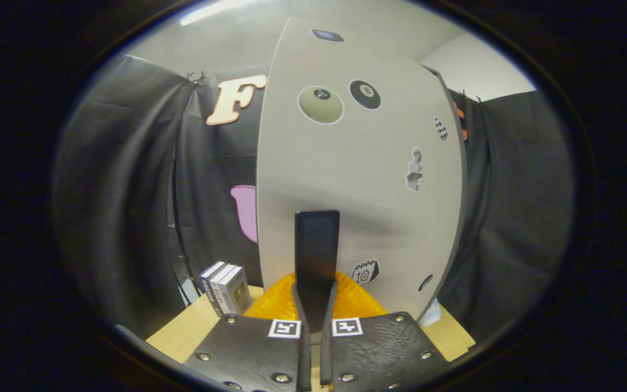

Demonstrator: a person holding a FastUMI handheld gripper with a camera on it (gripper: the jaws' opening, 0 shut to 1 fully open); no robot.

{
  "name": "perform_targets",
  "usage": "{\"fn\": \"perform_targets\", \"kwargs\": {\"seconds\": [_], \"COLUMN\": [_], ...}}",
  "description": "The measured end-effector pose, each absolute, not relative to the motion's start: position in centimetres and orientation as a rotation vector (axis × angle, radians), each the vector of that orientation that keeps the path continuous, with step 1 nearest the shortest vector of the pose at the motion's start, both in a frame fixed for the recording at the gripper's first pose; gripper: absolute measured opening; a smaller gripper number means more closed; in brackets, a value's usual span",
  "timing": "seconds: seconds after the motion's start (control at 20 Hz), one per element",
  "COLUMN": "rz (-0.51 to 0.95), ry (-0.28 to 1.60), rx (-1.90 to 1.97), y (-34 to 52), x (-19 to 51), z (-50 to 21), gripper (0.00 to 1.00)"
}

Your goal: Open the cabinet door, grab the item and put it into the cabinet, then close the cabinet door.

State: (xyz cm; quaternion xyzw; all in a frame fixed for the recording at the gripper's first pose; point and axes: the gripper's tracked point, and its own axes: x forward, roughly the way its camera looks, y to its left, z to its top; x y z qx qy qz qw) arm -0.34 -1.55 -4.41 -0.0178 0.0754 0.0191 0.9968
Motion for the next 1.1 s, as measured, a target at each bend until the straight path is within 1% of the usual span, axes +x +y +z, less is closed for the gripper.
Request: {"fn": "perform_targets", "kwargs": {"seconds": [0.75, 1.1], "rz": [-0.106, -0.251], "ry": [0.168, 0.186], "rx": [-0.039, -0.026], "y": [-6.7, -11.2], "x": [-5.0, -7.6], "z": [-4.0, -3.9], "gripper": [0.06, 0.05]}}
